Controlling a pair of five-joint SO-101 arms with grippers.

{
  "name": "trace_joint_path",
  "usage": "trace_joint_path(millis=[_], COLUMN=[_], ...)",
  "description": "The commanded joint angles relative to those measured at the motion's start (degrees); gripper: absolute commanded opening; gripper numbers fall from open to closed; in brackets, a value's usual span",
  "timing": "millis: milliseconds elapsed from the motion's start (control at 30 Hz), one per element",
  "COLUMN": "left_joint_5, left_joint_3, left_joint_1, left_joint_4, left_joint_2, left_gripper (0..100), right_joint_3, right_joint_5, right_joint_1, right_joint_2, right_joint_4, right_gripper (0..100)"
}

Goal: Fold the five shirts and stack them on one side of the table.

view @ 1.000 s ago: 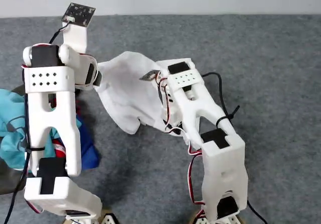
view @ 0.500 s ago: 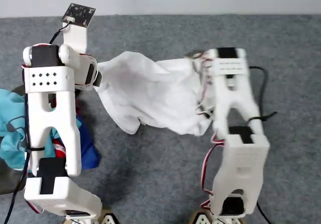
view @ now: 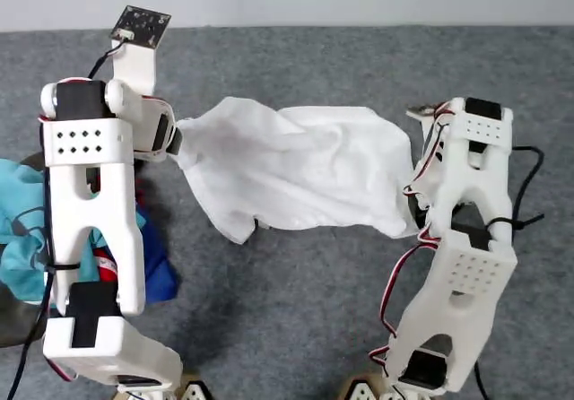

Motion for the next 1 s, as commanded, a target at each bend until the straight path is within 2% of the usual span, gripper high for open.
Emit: trace_joint_path(millis=[0,300,400,533,633,733,967], left_joint_5=[0.5,0.5,0.5,0.5,0.5,0.5,0.5], left_joint_3=[-2.1,1.6,3.1,2.9,2.9,2.9,2.9], left_joint_1=[0.3,0.3,0.2,0.2,0.2,0.2,0.3], left_joint_4=[0.5,1.3,1.4,1.3,1.3,1.3,1.3], left_joint_2=[-2.6,-3.2,-3.3,-3.3,-3.3,-3.3,-3.3], left_gripper=[17,17,17,17,17,17,17], right_joint_3=[-2.8,-2.8,-2.7,-2.8,-2.9,-2.9,-2.9], right_joint_5=[-1.0,-1.1,-1.1,-0.8,-0.6,-0.4,8.8], right_joint_1=[-3.7,-18.9,-21.5,-21.6,-17.0,-9.5,6.6], right_joint_2=[-7.7,-12.8,-10.6,-4.0,-0.1,1.5,1.3], right_joint_4=[2.4,-3.8,-7.0,-10.0,-10.2,-9.8,-5.1], right_gripper=[13.2,13.2,13.2,13.2,13.2,13.2,13.2])
